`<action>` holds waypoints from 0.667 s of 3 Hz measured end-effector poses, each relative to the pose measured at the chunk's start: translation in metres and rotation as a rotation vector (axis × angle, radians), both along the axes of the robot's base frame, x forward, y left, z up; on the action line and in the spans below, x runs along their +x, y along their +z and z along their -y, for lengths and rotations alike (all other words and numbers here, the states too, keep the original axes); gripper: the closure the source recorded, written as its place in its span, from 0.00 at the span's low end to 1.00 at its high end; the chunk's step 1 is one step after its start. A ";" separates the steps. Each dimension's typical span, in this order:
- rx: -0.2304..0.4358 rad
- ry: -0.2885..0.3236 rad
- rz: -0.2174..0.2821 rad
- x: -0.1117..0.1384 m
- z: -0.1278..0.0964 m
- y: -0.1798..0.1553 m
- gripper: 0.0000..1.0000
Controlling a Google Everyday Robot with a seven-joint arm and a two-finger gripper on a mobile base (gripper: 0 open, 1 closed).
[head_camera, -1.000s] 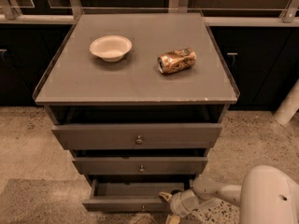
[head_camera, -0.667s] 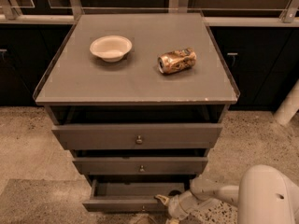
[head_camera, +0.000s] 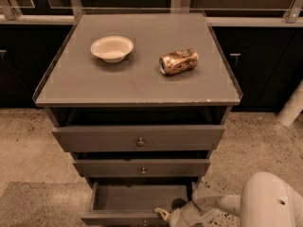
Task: Open bottom drawer
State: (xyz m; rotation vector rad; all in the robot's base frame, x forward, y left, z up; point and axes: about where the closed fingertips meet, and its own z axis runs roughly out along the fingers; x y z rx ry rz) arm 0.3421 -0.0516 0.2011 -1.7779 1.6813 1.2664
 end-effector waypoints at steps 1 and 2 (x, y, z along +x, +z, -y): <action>0.004 0.003 -0.004 -0.001 0.000 0.002 0.00; 0.069 -0.109 -0.003 -0.004 0.008 0.003 0.00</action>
Offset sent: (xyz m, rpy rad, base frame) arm -0.0112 -0.1144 0.0154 0.4574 -0.0111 -0.7930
